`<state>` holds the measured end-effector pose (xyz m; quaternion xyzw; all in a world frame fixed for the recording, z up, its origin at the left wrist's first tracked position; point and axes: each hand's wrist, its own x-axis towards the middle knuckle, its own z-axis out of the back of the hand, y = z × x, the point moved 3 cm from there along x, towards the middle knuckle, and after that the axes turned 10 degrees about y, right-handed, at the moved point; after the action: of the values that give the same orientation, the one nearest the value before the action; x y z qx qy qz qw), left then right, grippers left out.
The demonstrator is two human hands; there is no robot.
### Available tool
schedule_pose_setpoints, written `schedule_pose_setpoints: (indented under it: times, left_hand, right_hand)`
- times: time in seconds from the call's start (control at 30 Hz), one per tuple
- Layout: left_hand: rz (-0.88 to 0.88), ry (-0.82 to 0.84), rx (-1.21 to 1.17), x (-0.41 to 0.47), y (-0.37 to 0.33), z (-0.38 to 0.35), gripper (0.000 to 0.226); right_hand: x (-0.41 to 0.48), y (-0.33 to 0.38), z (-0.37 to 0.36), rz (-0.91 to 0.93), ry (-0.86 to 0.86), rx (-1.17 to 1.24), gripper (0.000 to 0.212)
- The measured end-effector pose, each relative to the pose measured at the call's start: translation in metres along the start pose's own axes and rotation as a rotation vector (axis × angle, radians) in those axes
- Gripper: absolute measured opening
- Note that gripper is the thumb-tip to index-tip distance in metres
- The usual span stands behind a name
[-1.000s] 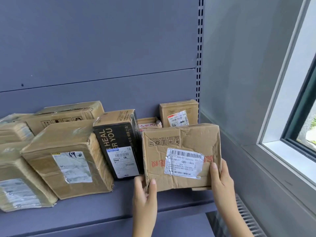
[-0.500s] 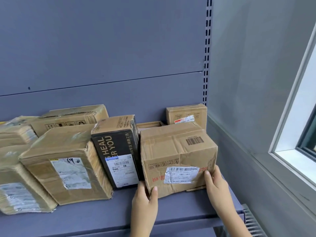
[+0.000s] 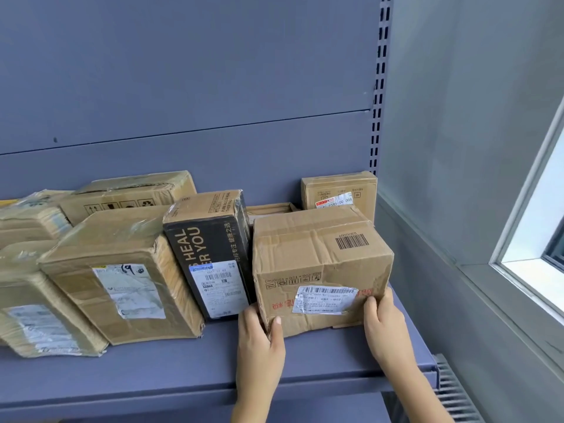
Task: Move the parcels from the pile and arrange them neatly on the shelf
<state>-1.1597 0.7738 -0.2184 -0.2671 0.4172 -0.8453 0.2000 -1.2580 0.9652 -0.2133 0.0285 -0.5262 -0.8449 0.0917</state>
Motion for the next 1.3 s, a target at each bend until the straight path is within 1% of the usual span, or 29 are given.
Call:
schedule_pose_setpoints:
  times: [0.03, 0.07, 0.13, 0.2, 0.23, 0.27, 0.3, 0.33, 0.4, 0.47, 0.53, 0.57, 0.63, 0.7, 0.8, 0.9, 0.97, 1.03, 1.1, 1.17, 1.23, 1.3]
  left_hand:
    - [-0.001, -0.001, 0.005, -0.001, 0.000, 0.001, 0.024]
    - [0.001, -0.008, 0.006, -0.001, -0.001, 0.001, 0.024]
    - [-0.003, -0.028, -0.017, -0.004, -0.003, 0.003, 0.030]
    - [-0.022, -0.049, -0.068, -0.007, -0.007, 0.006, 0.047]
    - [-0.050, -0.070, -0.068, -0.010, -0.010, 0.009, 0.058]
    - [-0.099, -0.102, -0.029, -0.012, -0.013, 0.013, 0.070]
    - [-0.178, -0.145, 0.047, -0.014, -0.018, 0.016, 0.078]
    - [-0.287, -0.186, 0.155, -0.016, -0.023, 0.020, 0.083]
    - [-0.514, -0.216, 0.394, -0.017, -0.038, 0.025, 0.082]
    - [-0.631, -0.189, 0.595, -0.007, -0.049, 0.026, 0.086]
    - [-0.677, -0.168, 0.725, 0.009, -0.052, 0.027, 0.093]
    - [-0.712, -0.169, 0.764, 0.017, -0.051, 0.027, 0.092]
    - [-0.795, -0.174, 0.790, 0.028, -0.047, 0.028, 0.089]
    - [-0.845, -0.171, 0.776, 0.037, -0.043, 0.027, 0.093]
    - [-0.871, -0.170, 0.792, 0.041, -0.043, 0.029, 0.096]
    - [-0.853, -0.175, 0.822, 0.037, -0.047, 0.031, 0.096]
    - [-0.816, -0.174, 0.850, 0.030, -0.051, 0.031, 0.096]
    - [-0.764, -0.196, 0.859, 0.021, -0.050, 0.033, 0.096]
    - [-0.710, -0.235, 0.808, 0.010, -0.043, 0.035, 0.091]
    - [-0.701, -0.232, 0.800, -0.004, -0.031, 0.032, 0.081]
    - [-0.689, -0.132, 0.927, -0.013, -0.018, 0.024, 0.079]
    - [-0.636, -0.034, 1.044, -0.016, -0.011, 0.021, 0.076]
  right_hand:
    - [0.000, 0.000, 0.000, -0.001, 0.004, 0.002, 0.008]
    - [0.000, -0.001, 0.001, 0.011, 0.003, 0.017, 0.013]
    - [-0.003, -0.002, 0.001, 0.086, -0.029, 0.135, 0.033]
    - [-0.011, -0.001, 0.003, 0.221, -0.104, 0.229, 0.060]
    - [-0.015, 0.000, 0.004, 0.304, -0.155, 0.195, 0.071]
    - [-0.018, 0.000, 0.003, 0.402, -0.205, 0.105, 0.080]
    - [-0.022, 0.000, 0.000, 0.524, -0.237, -0.020, 0.082]
    - [-0.027, 0.001, -0.004, 0.648, -0.253, -0.178, 0.077]
    - [-0.035, 0.000, -0.013, 0.837, -0.255, -0.480, 0.064]
    - [-0.038, -0.003, -0.018, 0.913, -0.198, -0.682, 0.056]
    - [-0.037, -0.002, -0.019, 0.900, -0.121, -0.791, 0.051]
    - [-0.036, -0.002, -0.019, 0.882, -0.097, -0.817, 0.051]
    - [-0.034, -0.001, -0.019, 0.854, -0.062, -0.838, 0.051]
    - [-0.033, -0.002, -0.020, 0.842, -0.039, -0.851, 0.050]
    - [-0.033, -0.001, -0.021, 0.838, -0.024, -0.872, 0.045]
    - [-0.034, 0.000, -0.020, 0.844, -0.026, -0.869, 0.044]
    - [-0.035, -0.001, -0.018, 0.851, -0.052, -0.807, 0.047]
    - [-0.038, -0.001, -0.015, 0.820, -0.117, -0.679, 0.050]
    - [-0.040, 0.000, -0.011, 0.733, -0.190, -0.541, 0.054]
    - [-0.038, 0.002, -0.006, 0.637, -0.221, -0.406, 0.052]
    - [-0.034, 0.002, -0.004, 0.587, -0.219, -0.322, 0.052]
    - [-0.032, 0.002, -0.003, 0.594, -0.206, -0.319, 0.059]
